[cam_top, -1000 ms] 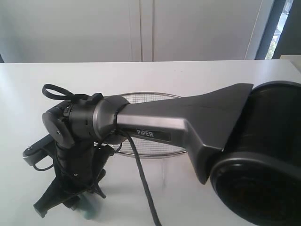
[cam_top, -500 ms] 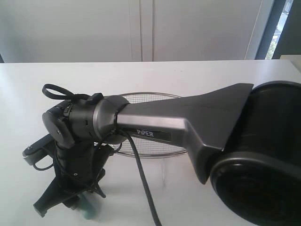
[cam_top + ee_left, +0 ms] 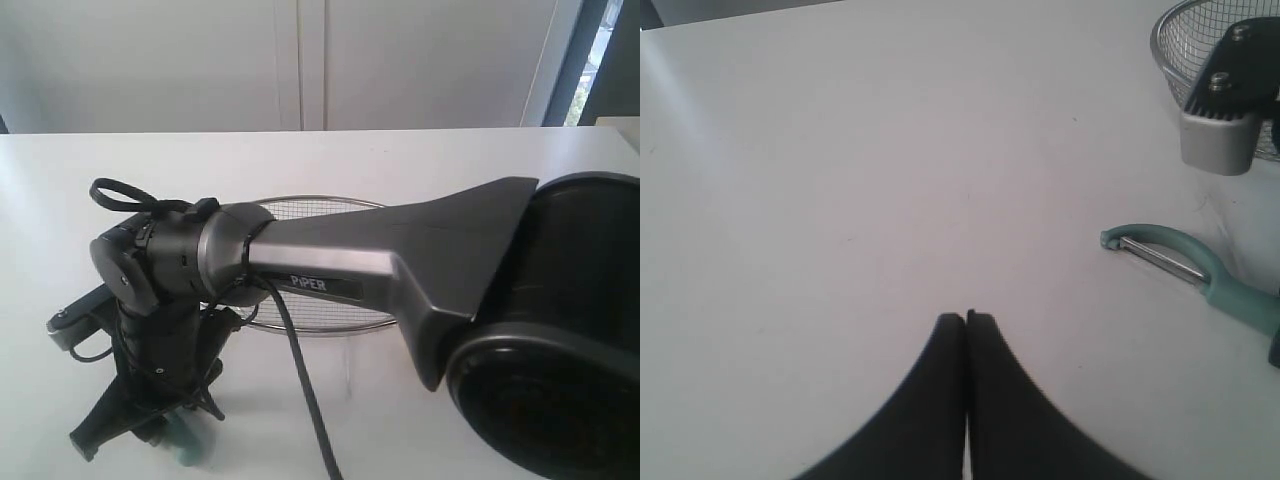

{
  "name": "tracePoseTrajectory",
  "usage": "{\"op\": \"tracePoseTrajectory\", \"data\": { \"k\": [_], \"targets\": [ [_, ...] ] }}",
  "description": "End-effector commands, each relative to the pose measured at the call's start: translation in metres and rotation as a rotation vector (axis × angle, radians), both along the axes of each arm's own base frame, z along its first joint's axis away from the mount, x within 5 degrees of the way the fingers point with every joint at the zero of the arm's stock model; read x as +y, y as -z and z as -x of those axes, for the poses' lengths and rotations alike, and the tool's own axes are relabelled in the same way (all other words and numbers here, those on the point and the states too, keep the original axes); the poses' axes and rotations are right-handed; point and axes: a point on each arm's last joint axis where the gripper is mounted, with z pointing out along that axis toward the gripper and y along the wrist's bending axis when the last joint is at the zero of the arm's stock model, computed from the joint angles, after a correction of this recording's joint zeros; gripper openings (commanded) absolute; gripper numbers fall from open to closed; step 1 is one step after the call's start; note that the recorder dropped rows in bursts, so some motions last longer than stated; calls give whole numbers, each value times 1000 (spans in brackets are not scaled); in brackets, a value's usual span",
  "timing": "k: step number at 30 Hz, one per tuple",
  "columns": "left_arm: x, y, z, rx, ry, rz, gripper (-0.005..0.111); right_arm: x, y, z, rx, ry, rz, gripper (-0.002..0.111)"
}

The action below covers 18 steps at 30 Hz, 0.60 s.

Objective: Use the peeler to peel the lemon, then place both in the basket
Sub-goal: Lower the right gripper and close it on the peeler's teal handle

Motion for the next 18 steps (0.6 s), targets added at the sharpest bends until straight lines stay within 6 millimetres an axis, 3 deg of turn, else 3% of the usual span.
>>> {"op": "tracePoseTrajectory", "data": {
  "k": [1,9,13,16,18],
  "targets": [
    [0,1,0,0,5,5,0,2,7,0,7,6,7,47],
    [0,1,0,0,5,5,0,2,7,-1,-3,3,4,29],
    [0,1,0,0,5,5,0,0,2,-1,-6,-7,22,12],
    [0,1,0,0,5,5,0,0,-21,-3,-59,-31,-22,2],
    [0,1,0,0,5,5,0,-2,-48,-6,-128,-44,-57,0]
  ]
}}
